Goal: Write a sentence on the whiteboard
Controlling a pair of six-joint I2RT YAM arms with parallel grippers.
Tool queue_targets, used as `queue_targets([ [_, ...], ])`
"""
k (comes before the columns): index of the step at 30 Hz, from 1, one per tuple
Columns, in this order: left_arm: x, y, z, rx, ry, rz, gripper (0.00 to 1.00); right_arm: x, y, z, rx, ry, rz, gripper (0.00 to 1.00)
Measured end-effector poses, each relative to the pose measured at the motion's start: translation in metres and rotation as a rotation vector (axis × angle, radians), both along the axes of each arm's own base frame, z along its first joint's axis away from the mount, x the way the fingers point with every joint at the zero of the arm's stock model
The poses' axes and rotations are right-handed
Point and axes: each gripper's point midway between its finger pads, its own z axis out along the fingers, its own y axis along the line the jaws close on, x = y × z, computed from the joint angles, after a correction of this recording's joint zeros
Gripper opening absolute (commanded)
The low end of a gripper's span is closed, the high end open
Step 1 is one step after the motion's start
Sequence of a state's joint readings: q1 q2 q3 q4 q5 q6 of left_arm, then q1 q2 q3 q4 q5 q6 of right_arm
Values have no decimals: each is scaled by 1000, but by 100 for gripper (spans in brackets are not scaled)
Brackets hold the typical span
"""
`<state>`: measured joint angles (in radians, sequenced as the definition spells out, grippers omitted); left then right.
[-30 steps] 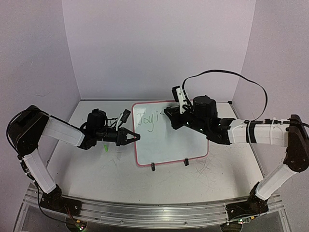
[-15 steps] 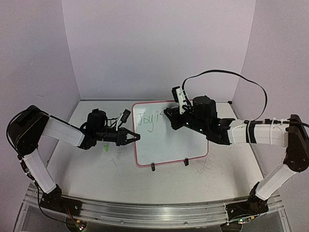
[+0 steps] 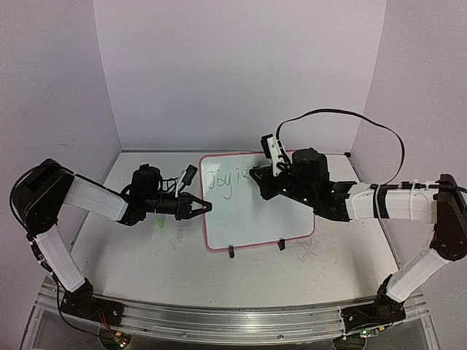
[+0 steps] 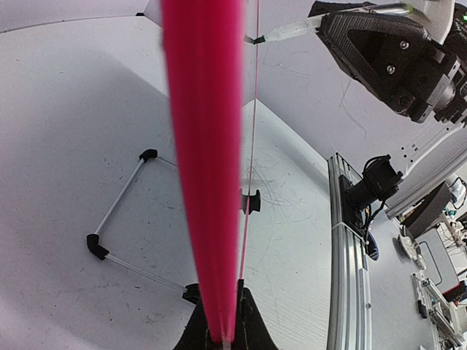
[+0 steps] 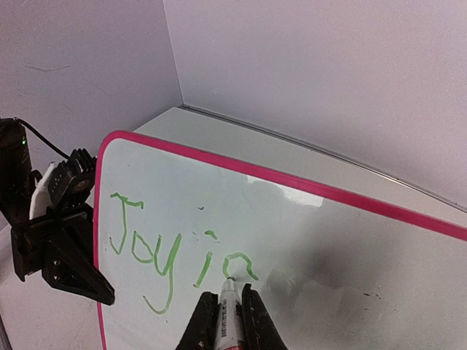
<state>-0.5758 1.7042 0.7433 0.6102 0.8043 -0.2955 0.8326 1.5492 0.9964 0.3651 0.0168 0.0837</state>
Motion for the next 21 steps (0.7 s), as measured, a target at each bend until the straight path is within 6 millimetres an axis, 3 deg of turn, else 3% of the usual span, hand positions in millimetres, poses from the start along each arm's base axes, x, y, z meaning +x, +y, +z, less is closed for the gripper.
queue_targets([
  [8,0,0,0,0,0,0,0,0,-12,-4,-20,2,-43,0],
  [21,0,0,0,0,0,0,0,-2,-13,-7,-24,11,-43,0],
])
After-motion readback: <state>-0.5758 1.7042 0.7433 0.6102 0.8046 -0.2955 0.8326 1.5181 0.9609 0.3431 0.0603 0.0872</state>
